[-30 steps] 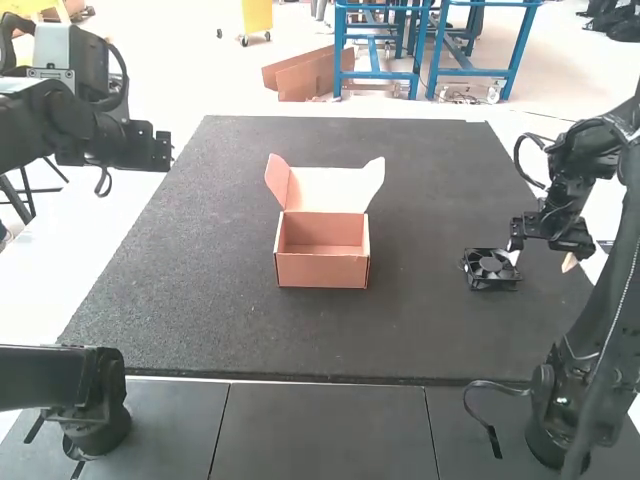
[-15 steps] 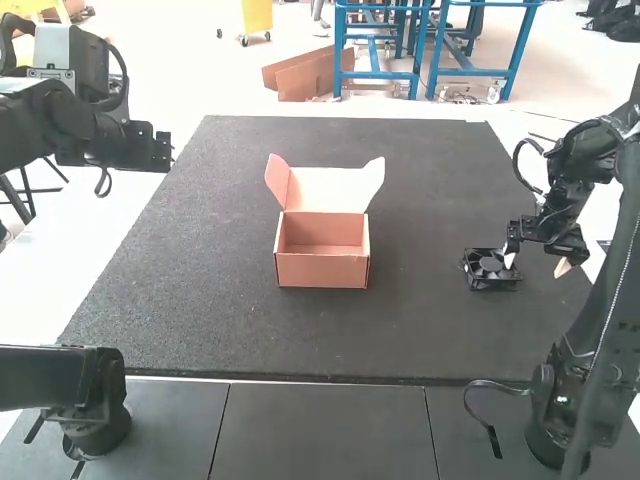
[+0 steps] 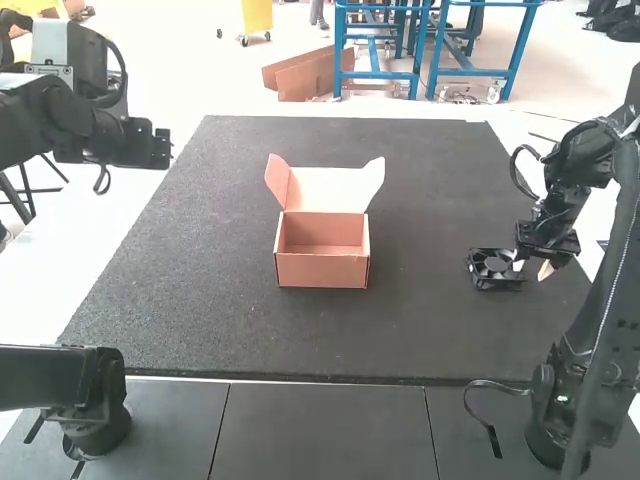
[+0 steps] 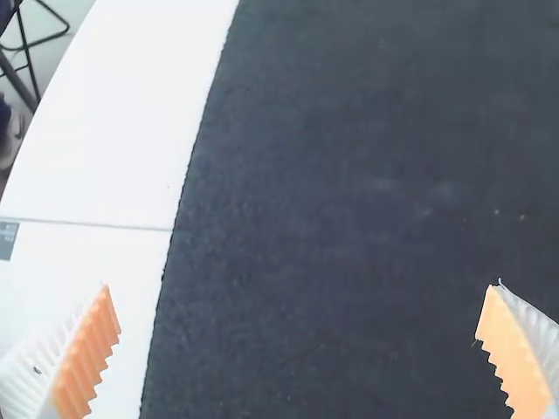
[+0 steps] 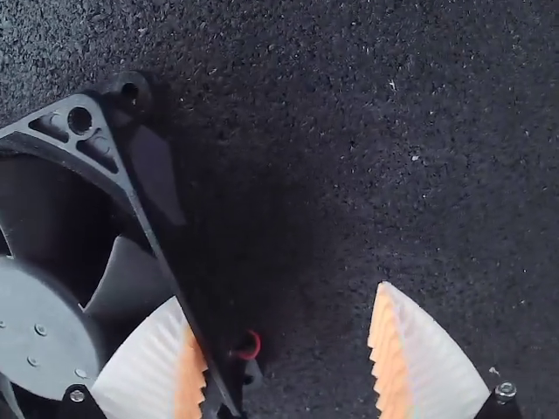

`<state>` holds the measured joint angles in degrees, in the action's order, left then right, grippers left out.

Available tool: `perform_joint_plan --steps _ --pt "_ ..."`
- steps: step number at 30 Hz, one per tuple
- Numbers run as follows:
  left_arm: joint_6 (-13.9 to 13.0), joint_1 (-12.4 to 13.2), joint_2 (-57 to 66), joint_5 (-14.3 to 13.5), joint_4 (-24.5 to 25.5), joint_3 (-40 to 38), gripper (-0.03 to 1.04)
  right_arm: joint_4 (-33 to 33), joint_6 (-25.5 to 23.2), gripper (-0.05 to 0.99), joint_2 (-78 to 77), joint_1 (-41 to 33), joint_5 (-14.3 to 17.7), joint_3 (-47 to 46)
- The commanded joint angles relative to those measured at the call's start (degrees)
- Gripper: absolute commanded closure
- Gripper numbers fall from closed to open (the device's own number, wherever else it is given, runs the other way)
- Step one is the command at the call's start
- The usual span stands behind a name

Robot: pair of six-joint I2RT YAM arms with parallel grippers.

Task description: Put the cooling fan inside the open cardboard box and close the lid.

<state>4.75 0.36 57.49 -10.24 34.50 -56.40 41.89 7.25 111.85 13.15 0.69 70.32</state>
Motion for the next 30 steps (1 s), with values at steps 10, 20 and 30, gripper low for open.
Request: perform_joint_plan --steps 10,20,30 --pt "-0.5 0.0 0.2 0.5 0.9 -2.6 0.04 -2.3 -4.0 0.95 -0.9 -0.1 -4.8 -0.3" --pt "-1.3 -0.1 0.2 0.6 1.4 0.0 0.04 2.8 -5.1 0.95 -15.3 -0.1 -9.5 2.3" --pt "-1.9 -0.1 0.0 0.6 1.7 1.8 0.04 7.8 -12.0 0.95 -30.4 -4.9 -13.8 6.8"
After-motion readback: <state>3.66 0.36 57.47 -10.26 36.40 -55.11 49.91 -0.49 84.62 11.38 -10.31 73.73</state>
